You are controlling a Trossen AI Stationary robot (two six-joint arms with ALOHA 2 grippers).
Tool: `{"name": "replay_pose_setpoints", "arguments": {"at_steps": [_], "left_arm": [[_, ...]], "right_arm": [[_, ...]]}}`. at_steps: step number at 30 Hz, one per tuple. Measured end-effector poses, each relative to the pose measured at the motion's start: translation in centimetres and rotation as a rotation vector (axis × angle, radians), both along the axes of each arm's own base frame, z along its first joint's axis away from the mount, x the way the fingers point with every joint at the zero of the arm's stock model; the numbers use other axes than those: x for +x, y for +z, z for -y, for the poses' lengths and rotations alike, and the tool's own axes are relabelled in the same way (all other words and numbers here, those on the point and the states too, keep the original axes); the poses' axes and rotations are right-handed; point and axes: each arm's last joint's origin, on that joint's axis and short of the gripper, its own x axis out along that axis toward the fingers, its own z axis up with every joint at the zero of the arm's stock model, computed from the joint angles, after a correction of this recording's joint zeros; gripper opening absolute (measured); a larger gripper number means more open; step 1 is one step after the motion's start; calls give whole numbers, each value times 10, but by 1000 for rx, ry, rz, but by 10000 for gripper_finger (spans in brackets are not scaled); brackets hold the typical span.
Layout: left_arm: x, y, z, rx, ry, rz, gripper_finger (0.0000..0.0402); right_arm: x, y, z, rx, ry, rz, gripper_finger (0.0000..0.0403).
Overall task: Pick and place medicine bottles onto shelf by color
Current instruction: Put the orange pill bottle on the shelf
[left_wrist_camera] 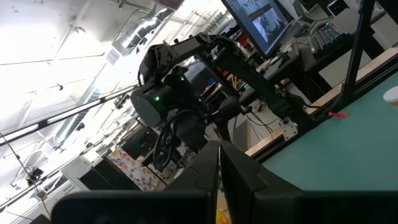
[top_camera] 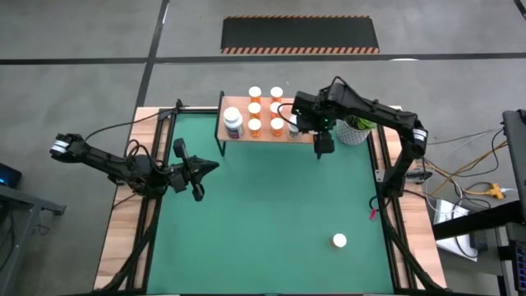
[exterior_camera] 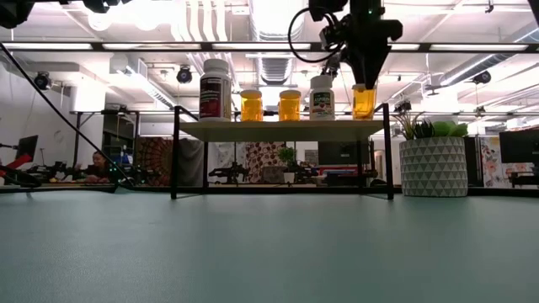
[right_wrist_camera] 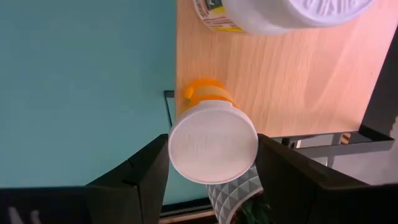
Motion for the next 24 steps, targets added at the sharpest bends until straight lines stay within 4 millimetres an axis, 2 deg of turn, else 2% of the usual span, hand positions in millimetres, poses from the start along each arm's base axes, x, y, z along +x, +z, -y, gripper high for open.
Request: {"name": "replay_pose_setpoints", "arguments": {"at_steps": [12, 16, 24], "left_arm": [[0, 0, 0, 0, 0, 0, 0], [0, 0, 0, 0, 0, 0, 0], [0, 0, 0, 0, 0, 0, 0]], "right_arm": [[4, -3, 6, -20, -13, 12, 208], [5, -3, 8, -81, -43, 10, 227], [4, -3, 10, -85, -51, 13, 270]]}}
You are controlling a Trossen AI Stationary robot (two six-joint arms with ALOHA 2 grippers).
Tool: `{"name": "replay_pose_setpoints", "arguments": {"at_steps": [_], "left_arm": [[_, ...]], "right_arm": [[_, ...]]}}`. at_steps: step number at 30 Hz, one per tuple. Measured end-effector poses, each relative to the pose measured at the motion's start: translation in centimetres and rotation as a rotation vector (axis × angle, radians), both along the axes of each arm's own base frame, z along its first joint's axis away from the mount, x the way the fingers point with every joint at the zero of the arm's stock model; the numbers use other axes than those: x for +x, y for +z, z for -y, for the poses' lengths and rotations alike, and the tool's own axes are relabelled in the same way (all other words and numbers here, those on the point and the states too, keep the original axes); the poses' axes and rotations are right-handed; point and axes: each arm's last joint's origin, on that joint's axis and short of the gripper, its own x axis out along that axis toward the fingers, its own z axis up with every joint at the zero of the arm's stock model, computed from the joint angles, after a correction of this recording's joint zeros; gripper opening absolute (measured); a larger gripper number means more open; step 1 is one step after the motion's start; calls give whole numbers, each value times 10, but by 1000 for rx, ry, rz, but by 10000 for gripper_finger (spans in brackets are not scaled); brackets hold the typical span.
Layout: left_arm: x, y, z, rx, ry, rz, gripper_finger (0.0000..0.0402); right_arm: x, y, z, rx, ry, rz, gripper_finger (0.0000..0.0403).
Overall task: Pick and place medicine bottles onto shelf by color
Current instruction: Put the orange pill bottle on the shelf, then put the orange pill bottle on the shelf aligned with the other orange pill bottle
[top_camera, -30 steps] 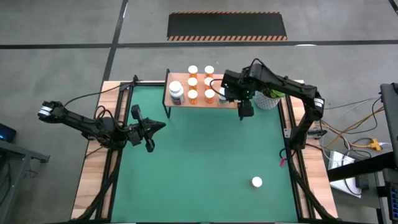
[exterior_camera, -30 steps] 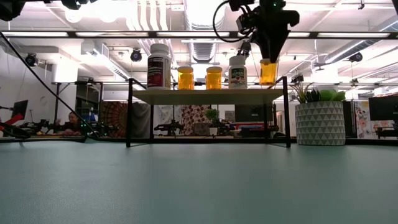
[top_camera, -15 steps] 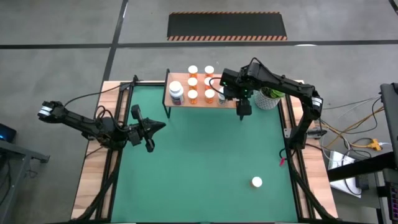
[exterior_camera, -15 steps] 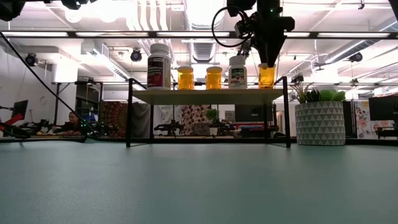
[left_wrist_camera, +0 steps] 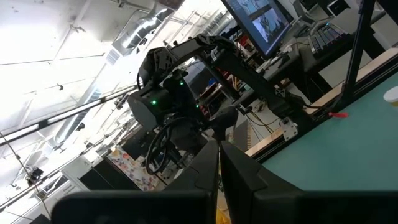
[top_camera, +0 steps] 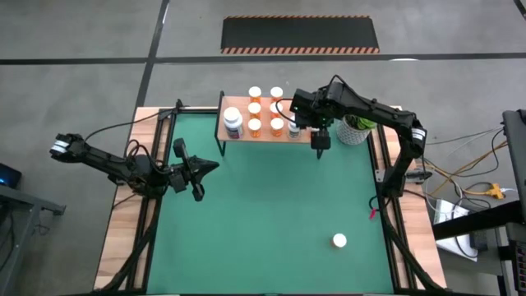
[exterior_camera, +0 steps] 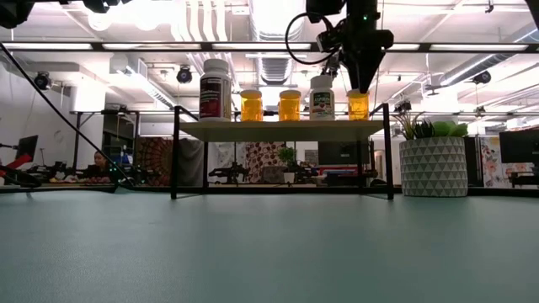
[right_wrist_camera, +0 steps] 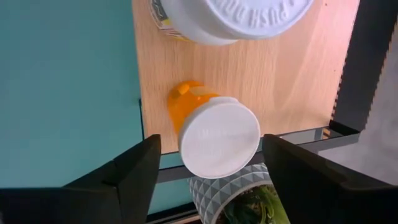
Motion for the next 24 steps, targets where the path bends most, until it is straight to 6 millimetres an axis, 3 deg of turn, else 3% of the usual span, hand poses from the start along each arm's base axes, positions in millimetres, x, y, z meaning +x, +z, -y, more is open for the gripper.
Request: {"name": "replay_pose_setpoints", "arguments": {"at_steps": [11, 17, 21, 24], "left_arm": [[0, 0, 0, 0, 0, 0, 0], [0, 0, 0, 0, 0, 0, 0], [0, 0, 0, 3, 0, 0, 0], [0, 0, 0, 3, 1, 0, 0]], "right_arm": [[0, 13, 0, -17, -21, 51, 267], [-3, 29, -6, -3, -175, 121, 254], [-4, 37, -21, 56, -354, 229, 247], [-2, 40, -47, 67, -354, 298, 243]]}}
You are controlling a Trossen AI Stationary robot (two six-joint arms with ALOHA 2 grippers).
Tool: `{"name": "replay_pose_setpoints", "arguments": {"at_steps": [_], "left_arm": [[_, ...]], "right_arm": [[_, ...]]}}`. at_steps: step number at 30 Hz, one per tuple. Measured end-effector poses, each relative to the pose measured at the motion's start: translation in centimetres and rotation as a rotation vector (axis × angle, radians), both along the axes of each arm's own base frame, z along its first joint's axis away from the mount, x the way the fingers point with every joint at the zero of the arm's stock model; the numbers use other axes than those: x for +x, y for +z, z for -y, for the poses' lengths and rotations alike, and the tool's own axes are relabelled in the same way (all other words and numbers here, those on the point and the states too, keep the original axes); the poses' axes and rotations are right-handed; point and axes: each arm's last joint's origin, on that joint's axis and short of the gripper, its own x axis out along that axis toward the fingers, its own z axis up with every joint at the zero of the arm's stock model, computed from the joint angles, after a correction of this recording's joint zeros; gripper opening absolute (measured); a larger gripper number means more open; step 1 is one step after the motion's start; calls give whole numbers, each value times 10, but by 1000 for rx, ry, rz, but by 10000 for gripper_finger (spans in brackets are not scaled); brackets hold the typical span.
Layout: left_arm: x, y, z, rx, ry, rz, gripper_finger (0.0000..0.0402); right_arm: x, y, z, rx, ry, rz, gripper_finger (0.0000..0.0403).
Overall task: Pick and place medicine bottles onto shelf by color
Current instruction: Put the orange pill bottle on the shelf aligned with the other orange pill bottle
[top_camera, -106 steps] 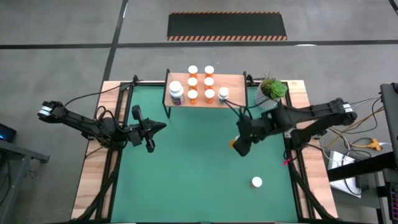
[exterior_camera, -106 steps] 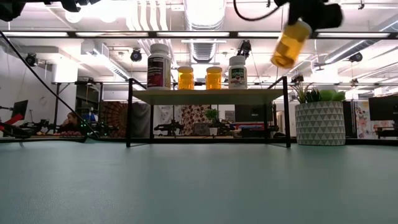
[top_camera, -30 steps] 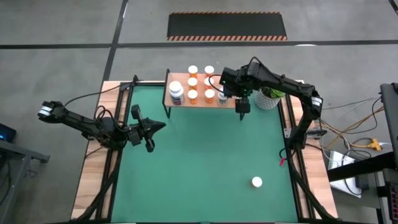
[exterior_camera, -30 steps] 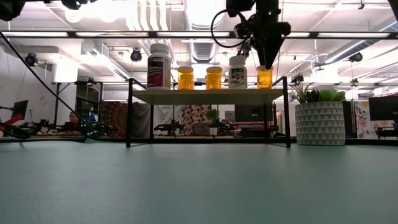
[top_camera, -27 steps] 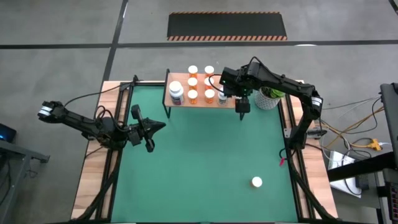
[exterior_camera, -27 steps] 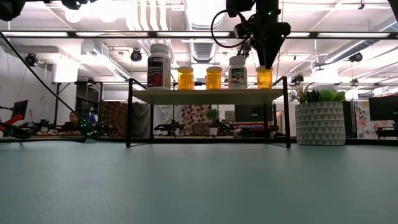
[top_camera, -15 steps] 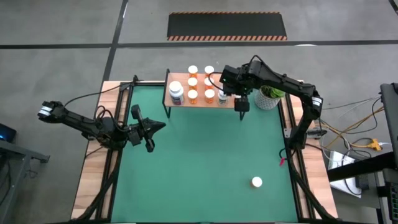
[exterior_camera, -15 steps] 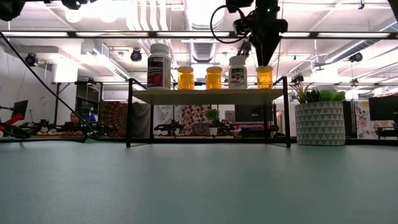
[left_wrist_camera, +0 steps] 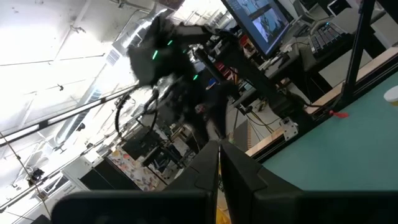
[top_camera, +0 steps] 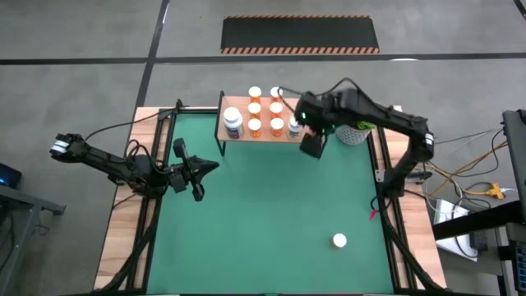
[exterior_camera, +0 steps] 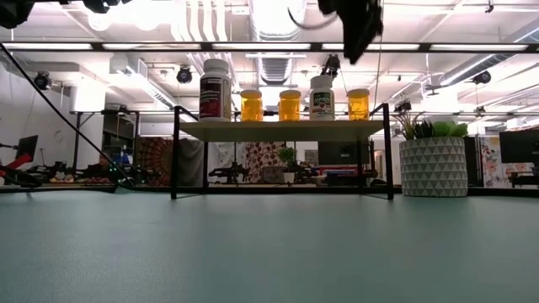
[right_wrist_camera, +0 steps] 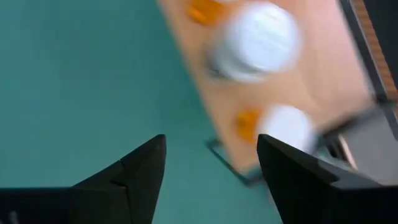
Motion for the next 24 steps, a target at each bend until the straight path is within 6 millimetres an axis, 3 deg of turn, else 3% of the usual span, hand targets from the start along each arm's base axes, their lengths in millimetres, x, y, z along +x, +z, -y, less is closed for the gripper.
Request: {"name": "replay_pose_setpoints", "arguments": {"at_steps": [7, 13, 18, 24], "left_arm": [[0, 0, 0, -1, -1, 0, 0], [2, 1, 1, -11, -1, 26, 0], [7, 3, 3, -17, -14, 58, 0], [16, -2, 5, -15, -17, 50, 0]], "right_arm": [[9, -18, -76, -20, 229, 236, 239], [8, -67, -131, 4, 389, 441, 239], [6, -112, -155, 55, 411, 597, 239], [-7, -144, -166, 260, 159, 551, 240]]}}
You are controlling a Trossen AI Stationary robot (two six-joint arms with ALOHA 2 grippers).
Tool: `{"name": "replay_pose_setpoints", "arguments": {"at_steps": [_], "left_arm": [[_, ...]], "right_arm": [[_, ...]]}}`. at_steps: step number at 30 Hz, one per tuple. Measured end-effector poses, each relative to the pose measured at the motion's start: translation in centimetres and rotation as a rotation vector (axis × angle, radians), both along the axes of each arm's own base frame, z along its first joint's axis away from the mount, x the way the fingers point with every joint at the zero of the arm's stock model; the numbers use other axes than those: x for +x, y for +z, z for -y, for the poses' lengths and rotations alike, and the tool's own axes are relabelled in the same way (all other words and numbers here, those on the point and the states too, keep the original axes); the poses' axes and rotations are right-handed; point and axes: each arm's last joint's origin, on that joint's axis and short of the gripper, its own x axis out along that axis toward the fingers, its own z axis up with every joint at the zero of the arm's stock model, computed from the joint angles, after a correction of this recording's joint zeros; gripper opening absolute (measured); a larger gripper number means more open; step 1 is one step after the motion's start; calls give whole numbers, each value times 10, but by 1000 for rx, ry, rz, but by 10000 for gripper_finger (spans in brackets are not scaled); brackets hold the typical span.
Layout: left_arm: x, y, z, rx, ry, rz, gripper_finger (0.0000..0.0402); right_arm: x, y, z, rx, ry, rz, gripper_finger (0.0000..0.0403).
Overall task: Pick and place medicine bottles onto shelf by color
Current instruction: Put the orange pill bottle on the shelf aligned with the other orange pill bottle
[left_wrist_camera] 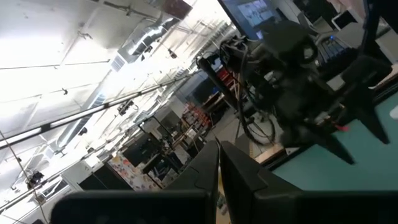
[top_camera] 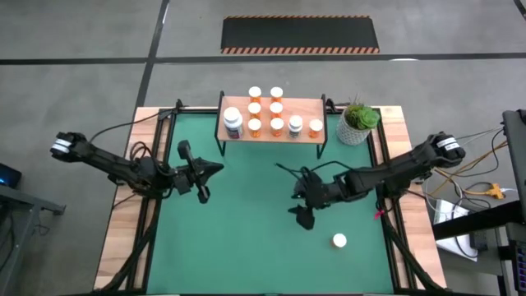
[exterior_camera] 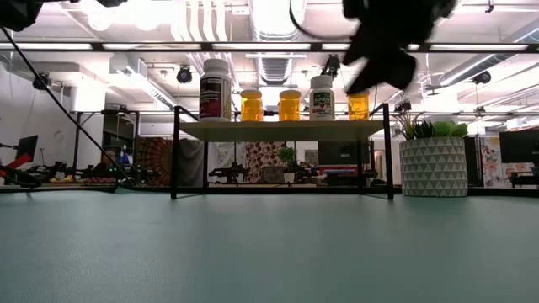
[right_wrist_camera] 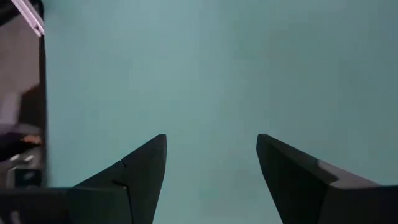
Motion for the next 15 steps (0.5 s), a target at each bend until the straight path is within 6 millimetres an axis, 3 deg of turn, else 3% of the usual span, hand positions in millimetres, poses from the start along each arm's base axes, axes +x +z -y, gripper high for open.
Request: {"name": "replay_pose_setpoints", "arguments": {"at_steps": [9, 15], "left_arm": [[9, -5, 3, 2, -5, -1, 0], [12, -7, 4, 6, -5, -13, 0]], "right_arm": [[-26, -13, -27, 347, -239, -304, 237], [-48, 1, -36, 337, -471, -570, 237]]}}
